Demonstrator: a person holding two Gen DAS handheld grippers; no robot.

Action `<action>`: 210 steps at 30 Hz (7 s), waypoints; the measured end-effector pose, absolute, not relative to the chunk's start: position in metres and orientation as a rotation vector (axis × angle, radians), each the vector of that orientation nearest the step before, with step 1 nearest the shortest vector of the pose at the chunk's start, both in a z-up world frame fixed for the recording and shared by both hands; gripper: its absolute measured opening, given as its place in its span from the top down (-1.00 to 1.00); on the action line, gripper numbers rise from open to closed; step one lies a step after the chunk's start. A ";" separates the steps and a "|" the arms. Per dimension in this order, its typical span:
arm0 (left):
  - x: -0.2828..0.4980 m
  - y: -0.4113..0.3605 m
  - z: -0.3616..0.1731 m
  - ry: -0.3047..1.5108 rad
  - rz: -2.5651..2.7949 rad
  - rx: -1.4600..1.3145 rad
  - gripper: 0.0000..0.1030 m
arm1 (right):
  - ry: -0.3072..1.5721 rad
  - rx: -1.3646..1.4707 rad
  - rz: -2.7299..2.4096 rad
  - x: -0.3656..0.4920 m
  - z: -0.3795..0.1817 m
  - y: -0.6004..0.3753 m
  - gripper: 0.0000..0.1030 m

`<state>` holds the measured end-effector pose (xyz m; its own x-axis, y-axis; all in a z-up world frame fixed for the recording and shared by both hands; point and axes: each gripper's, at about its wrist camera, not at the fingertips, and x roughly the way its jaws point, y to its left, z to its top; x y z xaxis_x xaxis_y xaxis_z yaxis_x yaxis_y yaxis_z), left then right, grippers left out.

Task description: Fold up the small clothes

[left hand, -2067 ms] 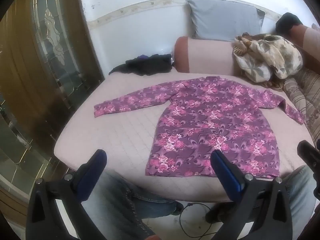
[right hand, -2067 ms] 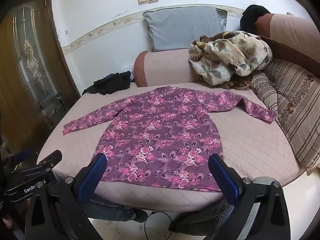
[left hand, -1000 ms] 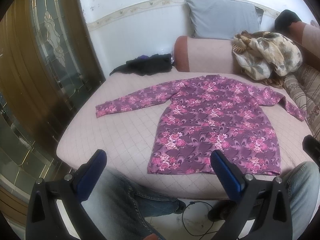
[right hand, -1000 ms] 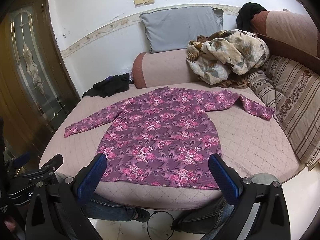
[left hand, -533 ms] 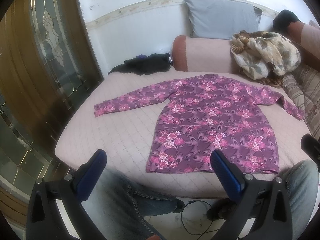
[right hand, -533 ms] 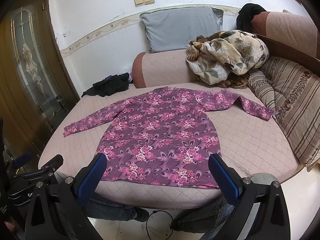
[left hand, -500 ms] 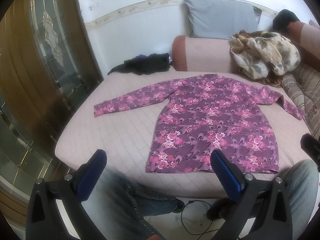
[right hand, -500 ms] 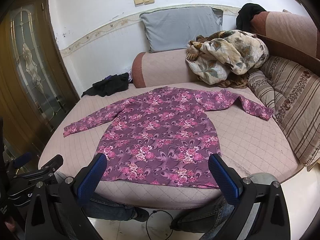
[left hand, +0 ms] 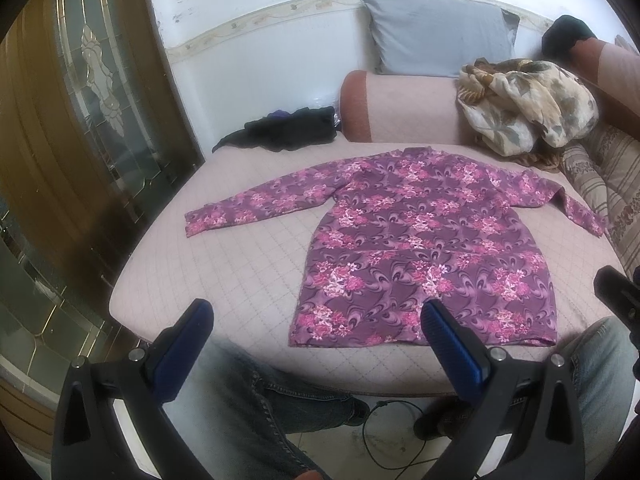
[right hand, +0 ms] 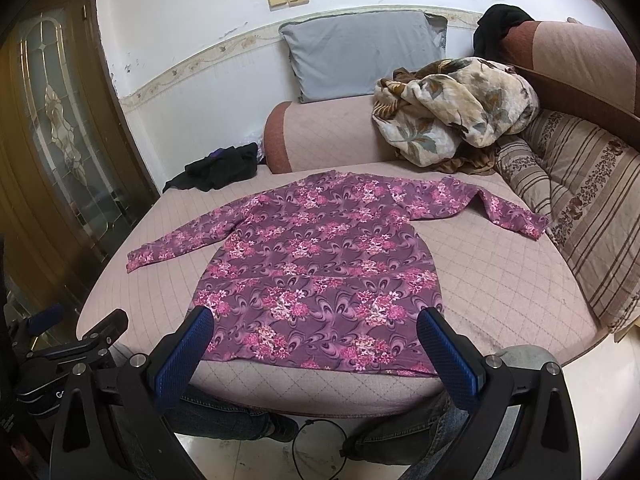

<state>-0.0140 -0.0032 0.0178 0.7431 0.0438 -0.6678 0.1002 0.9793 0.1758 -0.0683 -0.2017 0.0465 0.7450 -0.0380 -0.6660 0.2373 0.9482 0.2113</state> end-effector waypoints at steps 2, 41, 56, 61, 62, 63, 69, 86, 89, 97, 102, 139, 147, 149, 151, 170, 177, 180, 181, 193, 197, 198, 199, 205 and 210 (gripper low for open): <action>-0.013 -0.003 0.016 0.735 -0.032 0.206 -1.00 | 0.719 0.291 -0.154 -0.067 0.047 -0.201 -1.00; 0.020 -0.010 -0.018 0.809 -0.017 0.234 -1.00 | 0.778 0.338 -0.146 -0.040 0.016 -0.216 -1.00; 0.044 -0.033 -0.024 0.822 -0.011 0.275 -1.00 | 0.728 0.324 -0.161 -0.022 0.013 -0.234 -1.00; 0.059 -0.048 -0.021 0.816 -0.048 0.272 -1.00 | 0.713 0.408 -0.151 -0.011 0.010 -0.257 -1.00; 0.064 -0.053 -0.020 0.815 -0.061 0.270 -1.00 | 0.722 0.427 -0.139 -0.006 0.008 -0.264 -1.00; 0.070 -0.058 -0.019 0.818 -0.078 0.266 -1.00 | 0.727 0.436 -0.133 -0.001 0.007 -0.272 -1.00; 0.127 -0.102 -0.016 0.825 -0.168 0.233 -1.00 | 0.679 0.555 -0.185 0.039 0.009 -0.353 -1.00; 0.270 -0.260 -0.094 0.928 -0.371 0.168 -1.00 | 0.780 1.117 -0.646 0.104 -0.133 -0.622 -0.53; 0.270 -0.269 -0.111 0.967 -0.387 0.174 -1.00 | 0.797 1.294 -0.733 0.077 -0.172 -0.646 -0.39; 0.274 -0.255 -0.110 0.948 -0.339 0.174 -1.00 | 0.702 1.312 -0.846 0.086 -0.188 -0.693 -0.29; 0.273 -0.246 -0.097 0.910 -0.235 0.208 -1.00 | 0.726 1.195 -0.922 0.084 -0.183 -0.694 0.64; 0.297 -0.089 -0.083 0.940 -0.045 0.017 -1.00 | 0.827 0.432 0.246 0.249 -0.107 -0.324 0.44; 0.324 -0.093 -0.110 1.020 -0.184 -0.080 -1.00 | 1.033 0.489 0.321 0.250 -0.131 -0.322 -0.40; 0.329 -0.113 -0.124 1.053 -0.233 -0.050 -1.00 | 0.987 0.568 0.229 0.248 -0.126 -0.361 -0.55; 0.333 -0.135 -0.138 1.094 -0.301 -0.024 -1.00 | 0.944 0.698 0.103 0.241 -0.132 -0.410 -0.56; 0.283 -0.126 -0.100 1.010 -0.402 -0.118 0.90 | 0.946 0.617 -0.217 0.238 -0.143 -0.427 -0.25; 0.274 -0.098 -0.125 1.084 -0.355 -0.137 0.89 | 0.944 0.468 -0.215 0.236 -0.130 -0.405 -0.25; 0.277 -0.102 -0.143 1.131 -0.340 -0.125 0.87 | 0.940 0.449 -0.217 0.237 -0.127 -0.401 -0.25; 0.276 -0.103 -0.146 1.130 -0.330 -0.104 0.80 | 0.939 0.446 -0.218 0.238 -0.126 -0.400 -0.25; 0.299 -0.144 -0.069 0.933 -0.291 0.066 -0.54 | 0.937 0.779 -0.185 0.227 -0.144 -0.464 -0.25; 0.336 -0.223 -0.060 0.923 -0.448 0.141 -0.55 | 0.933 1.048 -0.159 0.217 -0.175 -0.503 -0.25; 0.348 -0.246 -0.063 0.934 -0.479 0.169 -0.55 | 0.941 1.102 -0.159 0.216 -0.184 -0.510 -0.24; 0.360 -0.273 -0.067 0.949 -0.499 0.210 -0.55 | 0.954 1.148 -0.158 0.215 -0.193 -0.514 -0.19; 0.438 -0.390 -0.112 1.113 -0.617 0.290 -0.55 | 0.986 1.316 -0.071 0.217 -0.218 -0.509 0.01; 0.469 -0.454 -0.166 1.255 -0.652 0.283 -0.54 | 0.991 1.374 -0.041 0.227 -0.230 -0.497 0.20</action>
